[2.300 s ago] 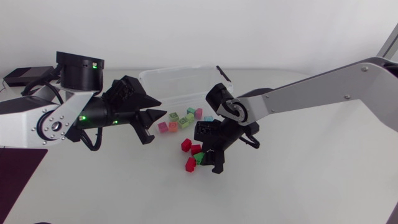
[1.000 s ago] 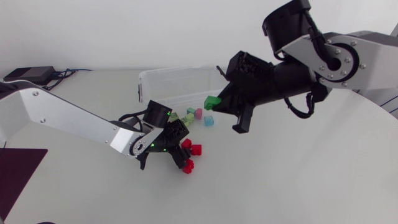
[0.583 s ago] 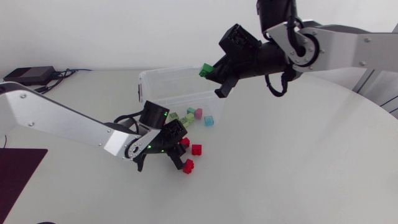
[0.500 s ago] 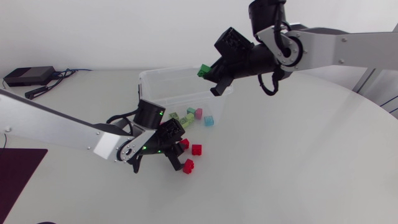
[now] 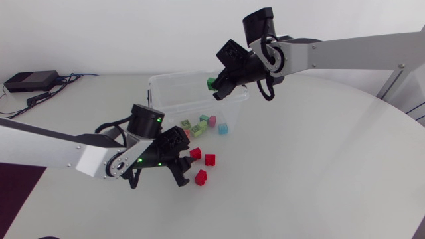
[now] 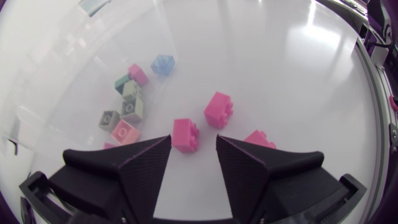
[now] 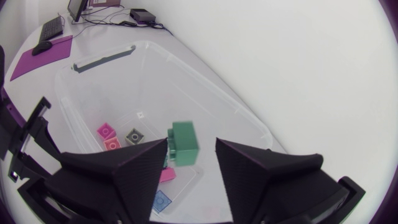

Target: Pick up the duplo bricks and place them in the container

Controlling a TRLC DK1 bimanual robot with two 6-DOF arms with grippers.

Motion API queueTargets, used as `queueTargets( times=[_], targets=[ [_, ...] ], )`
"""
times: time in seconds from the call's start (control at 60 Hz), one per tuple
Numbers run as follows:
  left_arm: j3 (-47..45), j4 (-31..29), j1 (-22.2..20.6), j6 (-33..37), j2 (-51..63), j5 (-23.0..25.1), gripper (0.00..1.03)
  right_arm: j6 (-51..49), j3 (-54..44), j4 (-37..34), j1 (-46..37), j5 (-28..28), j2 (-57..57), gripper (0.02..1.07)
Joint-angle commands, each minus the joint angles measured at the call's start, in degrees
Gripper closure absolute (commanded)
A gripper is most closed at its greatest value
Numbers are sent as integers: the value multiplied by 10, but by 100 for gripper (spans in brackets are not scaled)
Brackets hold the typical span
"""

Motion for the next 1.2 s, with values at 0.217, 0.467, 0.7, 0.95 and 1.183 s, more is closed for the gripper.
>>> queueTargets(
  times=[0.217, 0.467, 0.7, 0.95, 1.183],
  targets=[
    [48, 29, 16, 4, 94, 31, 24, -2, -131, 10, -6, -2, -135, 7],
    [78, 41, 44, 5, 133, 58, 25, -10, -294, 7, -9, -33, -298, 7],
    [98, 53, 51, 5, 154, 109, 28, -18, -416, -3, 9, -54, -377, 7],
    [101, 45, 40, 29, 169, 136, 73, -43, -456, -2, 8, -85, -352, 10],
    [55, 27, 24, 66, 132, 136, 77, -81, -427, 20, 10, -93, -222, 10]
  ],
)
